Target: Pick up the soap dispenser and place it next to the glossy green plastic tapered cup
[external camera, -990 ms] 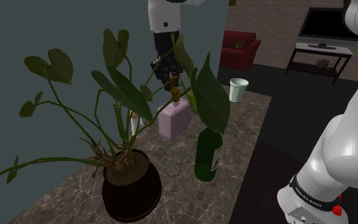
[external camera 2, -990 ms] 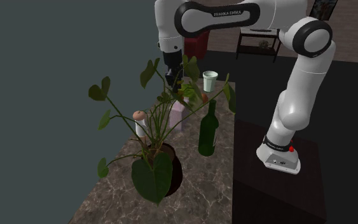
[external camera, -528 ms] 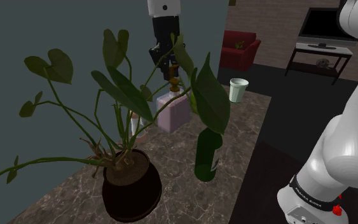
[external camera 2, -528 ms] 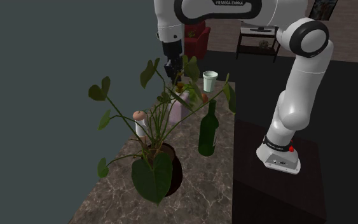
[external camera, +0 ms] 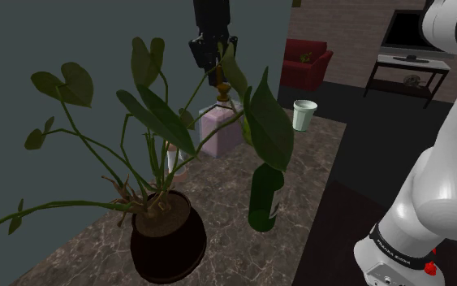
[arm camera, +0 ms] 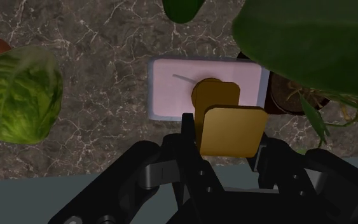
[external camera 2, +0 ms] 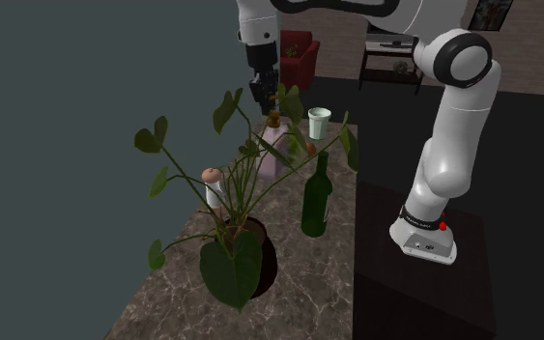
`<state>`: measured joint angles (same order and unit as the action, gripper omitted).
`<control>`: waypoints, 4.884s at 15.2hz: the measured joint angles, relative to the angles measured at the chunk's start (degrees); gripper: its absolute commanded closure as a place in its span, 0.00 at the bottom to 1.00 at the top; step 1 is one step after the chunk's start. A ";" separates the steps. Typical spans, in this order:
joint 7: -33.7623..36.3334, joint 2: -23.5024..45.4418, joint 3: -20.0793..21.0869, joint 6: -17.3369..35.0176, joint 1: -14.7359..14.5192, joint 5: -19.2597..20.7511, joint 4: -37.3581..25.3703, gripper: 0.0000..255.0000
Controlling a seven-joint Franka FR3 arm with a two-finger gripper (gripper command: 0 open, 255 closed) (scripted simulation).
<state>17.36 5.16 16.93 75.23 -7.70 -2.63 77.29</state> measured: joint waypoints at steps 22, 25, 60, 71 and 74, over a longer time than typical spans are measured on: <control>-15.72 -10.24 -7.46 -5.31 8.57 -0.30 5.50 1.00; -20.14 -13.21 -9.82 -3.65 10.35 0.16 10.27 1.00; -72.41 -0.31 -39.66 3.48 31.79 6.15 3.02 1.00; -79.78 7.12 -42.62 7.34 36.83 3.48 -0.45 1.00; -79.29 6.33 -42.49 10.07 36.44 3.78 3.05 1.00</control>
<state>-61.93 11.49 -25.56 85.30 28.75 1.15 80.34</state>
